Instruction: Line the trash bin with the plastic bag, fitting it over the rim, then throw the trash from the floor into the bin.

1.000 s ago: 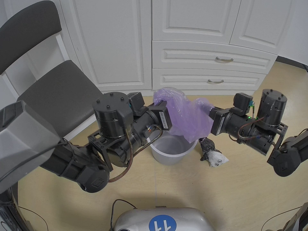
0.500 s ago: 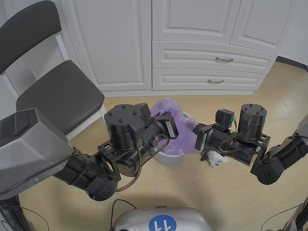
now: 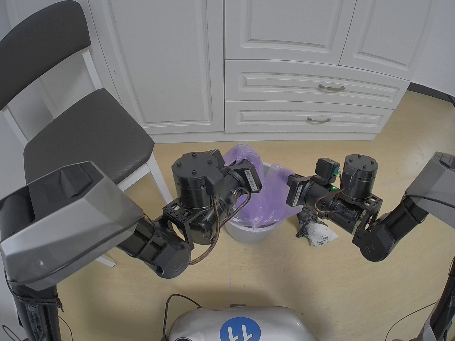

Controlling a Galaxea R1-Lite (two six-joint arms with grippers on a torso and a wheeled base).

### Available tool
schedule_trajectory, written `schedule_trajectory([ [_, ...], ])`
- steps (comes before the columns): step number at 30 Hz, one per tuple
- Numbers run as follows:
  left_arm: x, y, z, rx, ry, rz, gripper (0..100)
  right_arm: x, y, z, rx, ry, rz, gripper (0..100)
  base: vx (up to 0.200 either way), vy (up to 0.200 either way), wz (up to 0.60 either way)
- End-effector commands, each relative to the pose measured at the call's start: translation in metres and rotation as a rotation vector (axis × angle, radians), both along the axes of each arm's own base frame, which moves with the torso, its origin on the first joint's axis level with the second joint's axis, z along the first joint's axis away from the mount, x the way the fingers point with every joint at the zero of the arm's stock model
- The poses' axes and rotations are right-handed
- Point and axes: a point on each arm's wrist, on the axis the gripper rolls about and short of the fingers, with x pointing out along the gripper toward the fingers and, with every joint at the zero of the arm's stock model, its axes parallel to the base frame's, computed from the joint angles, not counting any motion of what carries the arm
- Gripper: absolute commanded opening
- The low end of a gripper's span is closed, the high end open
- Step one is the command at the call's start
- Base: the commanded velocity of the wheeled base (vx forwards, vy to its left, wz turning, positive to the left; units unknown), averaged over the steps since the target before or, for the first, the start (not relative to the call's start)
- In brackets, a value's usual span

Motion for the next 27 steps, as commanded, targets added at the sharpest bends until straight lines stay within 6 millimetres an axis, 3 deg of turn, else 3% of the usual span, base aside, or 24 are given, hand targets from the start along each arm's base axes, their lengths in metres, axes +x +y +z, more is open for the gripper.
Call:
schedule_trajectory([
  [1, 0.006, -0.009, -0.002, -0.024, -0.012, -0.007, 0, 0.011, -0.014, 0.004, 0.009, -0.017, -0.044, 0, 0.000, 0.000, 0.00],
  [8, -0.008, -0.029, -0.007, -0.060, -0.022, -0.064, 0, 0.005, -0.027, 0.027, 0.031, -0.062, -0.066, 0, 0.000, 0.000, 0.00],
  [12, -0.010, -0.042, -0.021, -0.048, -0.009, -0.087, 0, 0.002, -0.027, 0.027, 0.027, -0.060, -0.063, 0, 0.000, 0.000, 0.00],
  [17, 0.004, -0.049, -0.046, -0.058, 0.008, -0.077, 0, -0.010, -0.016, 0.021, 0.000, -0.042, -0.022, 0, 0.000, 0.000, 0.00],
  [23, 0.027, -0.036, -0.071, -0.041, 0.041, -0.020, 0, 0.005, -0.005, -0.005, -0.017, 0.001, -0.013, 0, 0.000, 0.000, 0.00],
  [27, 0.034, -0.015, -0.074, -0.031, 0.054, 0.039, 0, -0.001, 0.014, -0.010, 0.012, 0.028, 0.036, 0, 0.000, 0.000, 0.00],
])
